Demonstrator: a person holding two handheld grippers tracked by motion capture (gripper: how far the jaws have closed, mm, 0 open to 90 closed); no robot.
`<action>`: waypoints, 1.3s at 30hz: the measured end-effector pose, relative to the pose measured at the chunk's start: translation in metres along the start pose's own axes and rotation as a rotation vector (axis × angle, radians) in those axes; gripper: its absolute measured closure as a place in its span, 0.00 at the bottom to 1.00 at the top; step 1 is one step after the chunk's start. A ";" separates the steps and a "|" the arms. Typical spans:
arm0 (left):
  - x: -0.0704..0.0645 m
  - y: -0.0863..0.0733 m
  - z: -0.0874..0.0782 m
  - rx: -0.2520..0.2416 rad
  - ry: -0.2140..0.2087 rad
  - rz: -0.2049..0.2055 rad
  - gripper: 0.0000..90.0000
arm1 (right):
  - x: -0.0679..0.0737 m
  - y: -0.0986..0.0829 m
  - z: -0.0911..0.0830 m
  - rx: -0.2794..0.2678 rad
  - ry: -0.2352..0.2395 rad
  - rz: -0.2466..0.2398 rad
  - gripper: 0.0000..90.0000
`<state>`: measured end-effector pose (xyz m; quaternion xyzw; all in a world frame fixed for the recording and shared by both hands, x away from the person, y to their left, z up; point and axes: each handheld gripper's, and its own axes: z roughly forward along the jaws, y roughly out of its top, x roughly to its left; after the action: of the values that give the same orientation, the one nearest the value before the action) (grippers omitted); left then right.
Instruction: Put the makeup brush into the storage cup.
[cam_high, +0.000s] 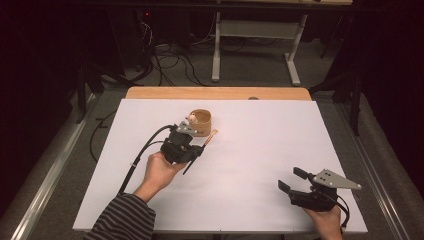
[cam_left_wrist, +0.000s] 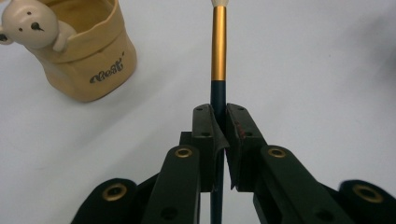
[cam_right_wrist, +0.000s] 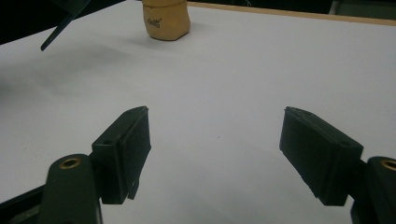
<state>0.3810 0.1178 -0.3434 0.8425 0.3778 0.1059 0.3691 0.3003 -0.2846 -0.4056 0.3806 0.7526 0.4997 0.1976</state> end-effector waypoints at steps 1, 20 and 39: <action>0.000 0.000 0.000 -0.005 -0.001 0.001 0.92 | 0.000 0.000 0.000 0.000 0.000 0.000 0.29; -0.004 0.000 0.000 -0.153 0.019 0.036 0.92 | 0.000 0.000 0.000 0.000 0.000 0.001 0.29; 0.007 0.005 0.002 -0.263 0.012 -0.021 0.92 | 0.000 0.000 0.000 0.003 -0.008 -0.001 0.29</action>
<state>0.3897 0.1198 -0.3423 0.7820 0.3717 0.1557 0.4754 0.3002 -0.2848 -0.4057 0.3827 0.7527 0.4968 0.2003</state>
